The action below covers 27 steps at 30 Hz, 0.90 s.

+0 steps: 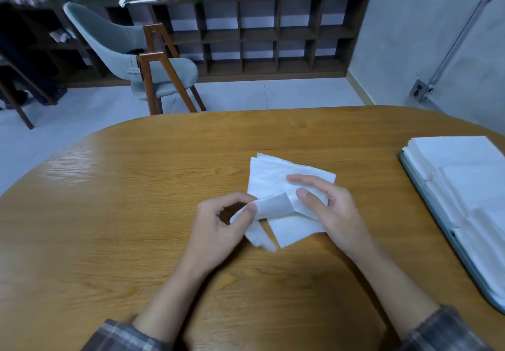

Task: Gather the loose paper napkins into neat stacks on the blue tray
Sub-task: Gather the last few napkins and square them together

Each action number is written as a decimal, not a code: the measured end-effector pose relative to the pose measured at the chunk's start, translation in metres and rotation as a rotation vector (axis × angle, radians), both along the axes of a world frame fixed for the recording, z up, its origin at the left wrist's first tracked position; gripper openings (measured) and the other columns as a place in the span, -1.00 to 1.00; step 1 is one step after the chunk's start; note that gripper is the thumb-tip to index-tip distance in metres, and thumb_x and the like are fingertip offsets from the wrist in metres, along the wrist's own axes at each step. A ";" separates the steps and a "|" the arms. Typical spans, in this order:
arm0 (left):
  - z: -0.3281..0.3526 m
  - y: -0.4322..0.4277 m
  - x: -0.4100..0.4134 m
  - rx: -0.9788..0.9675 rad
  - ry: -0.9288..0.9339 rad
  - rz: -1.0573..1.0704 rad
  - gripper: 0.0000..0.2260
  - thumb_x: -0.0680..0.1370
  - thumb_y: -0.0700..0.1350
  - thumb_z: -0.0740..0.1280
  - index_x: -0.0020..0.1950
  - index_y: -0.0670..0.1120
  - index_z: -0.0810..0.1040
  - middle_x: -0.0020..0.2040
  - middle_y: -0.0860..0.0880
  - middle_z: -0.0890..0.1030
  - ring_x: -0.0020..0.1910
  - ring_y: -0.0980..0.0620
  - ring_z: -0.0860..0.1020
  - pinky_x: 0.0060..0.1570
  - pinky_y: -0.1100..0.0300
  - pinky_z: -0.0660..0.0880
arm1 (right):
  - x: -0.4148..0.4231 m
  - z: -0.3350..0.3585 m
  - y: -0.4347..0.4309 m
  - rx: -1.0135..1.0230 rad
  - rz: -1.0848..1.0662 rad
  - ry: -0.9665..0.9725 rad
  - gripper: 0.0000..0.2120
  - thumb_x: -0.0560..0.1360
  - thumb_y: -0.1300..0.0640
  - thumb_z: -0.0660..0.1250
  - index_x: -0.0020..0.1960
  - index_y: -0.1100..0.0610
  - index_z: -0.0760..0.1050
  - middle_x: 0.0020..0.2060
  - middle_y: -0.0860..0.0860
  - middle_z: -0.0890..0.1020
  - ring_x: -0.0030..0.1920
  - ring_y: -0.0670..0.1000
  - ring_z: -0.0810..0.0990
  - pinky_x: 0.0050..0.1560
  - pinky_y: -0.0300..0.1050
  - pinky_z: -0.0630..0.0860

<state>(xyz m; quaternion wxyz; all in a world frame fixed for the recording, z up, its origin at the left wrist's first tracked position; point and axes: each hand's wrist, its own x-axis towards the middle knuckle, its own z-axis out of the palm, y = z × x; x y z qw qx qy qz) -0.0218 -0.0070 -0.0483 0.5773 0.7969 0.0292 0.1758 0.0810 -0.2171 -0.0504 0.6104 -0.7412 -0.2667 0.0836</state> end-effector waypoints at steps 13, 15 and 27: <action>0.010 0.004 0.009 -0.262 0.192 -0.168 -0.83 0.60 -0.29 0.46 0.17 -0.13 0.70 0.01 -0.17 0.74 -0.05 -0.15 0.72 -0.11 0.17 0.60 | -0.011 -0.002 0.013 0.037 -0.019 0.185 -0.95 0.57 0.17 0.50 -0.05 0.09 0.74 -0.15 0.08 0.77 -0.07 0.17 0.73 -0.02 0.09 0.63; 0.009 0.010 0.010 -0.219 0.184 -0.112 -0.73 0.56 -0.33 0.50 0.20 -0.07 0.69 -0.03 -0.16 0.72 -0.10 -0.08 0.69 -0.11 0.23 0.57 | -0.010 0.001 0.011 0.037 -0.013 0.198 -0.91 0.57 0.22 0.48 -0.03 0.08 0.75 -0.11 0.03 0.78 -0.07 0.08 0.76 -0.01 -0.01 0.65; 0.004 0.015 0.018 -0.214 0.125 -0.080 -0.70 0.51 -0.30 0.56 0.19 -0.05 0.69 -0.11 -0.14 0.74 -0.16 0.06 0.65 -0.13 0.18 0.58 | -0.015 0.000 0.016 0.033 0.071 0.243 -0.85 0.53 0.08 0.54 0.04 -0.12 0.66 0.02 -0.07 0.72 0.07 0.07 0.72 0.05 0.17 0.68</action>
